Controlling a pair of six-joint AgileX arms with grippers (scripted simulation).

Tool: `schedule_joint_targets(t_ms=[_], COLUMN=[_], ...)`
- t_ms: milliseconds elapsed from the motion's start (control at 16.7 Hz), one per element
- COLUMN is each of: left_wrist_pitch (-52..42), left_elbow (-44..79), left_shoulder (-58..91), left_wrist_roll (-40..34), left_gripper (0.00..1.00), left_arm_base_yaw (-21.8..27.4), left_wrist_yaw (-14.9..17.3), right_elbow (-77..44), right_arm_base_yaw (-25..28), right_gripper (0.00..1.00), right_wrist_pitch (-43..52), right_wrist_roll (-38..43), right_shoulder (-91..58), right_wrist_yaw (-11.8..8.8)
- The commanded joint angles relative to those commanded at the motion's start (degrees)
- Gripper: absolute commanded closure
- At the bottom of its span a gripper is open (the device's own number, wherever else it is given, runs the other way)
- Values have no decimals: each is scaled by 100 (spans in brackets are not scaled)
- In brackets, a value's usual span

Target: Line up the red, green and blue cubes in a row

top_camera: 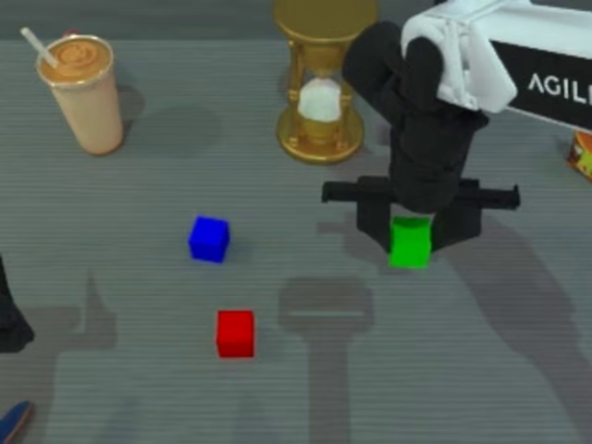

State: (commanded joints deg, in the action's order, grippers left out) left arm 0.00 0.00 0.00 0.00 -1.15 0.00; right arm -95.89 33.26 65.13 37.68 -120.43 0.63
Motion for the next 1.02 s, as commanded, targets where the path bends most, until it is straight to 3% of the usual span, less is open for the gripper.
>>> schedule_joint_targets(t_ms=[360,720,1020], left_wrist_pitch=[0,0,0], left_elbow=[0,0,0], left_shoulder=[0,0,0], left_wrist_roll=[0,0,0], left_gripper=[0,0,0], left_arm_base_yaw=[0,0,0], left_wrist_yaw=[0,0,0], right_elbow=[-432,-428,148], right_arm_base_yaw=[1415,1485,1498], right_gripper=[100,100,100], right_wrist_pitch=[292,275,-559], right_wrist_roll=[1016,1089,1093], right_shoulder=[-102,-89,-336], right_wrist_yaw=[4,-5,3])
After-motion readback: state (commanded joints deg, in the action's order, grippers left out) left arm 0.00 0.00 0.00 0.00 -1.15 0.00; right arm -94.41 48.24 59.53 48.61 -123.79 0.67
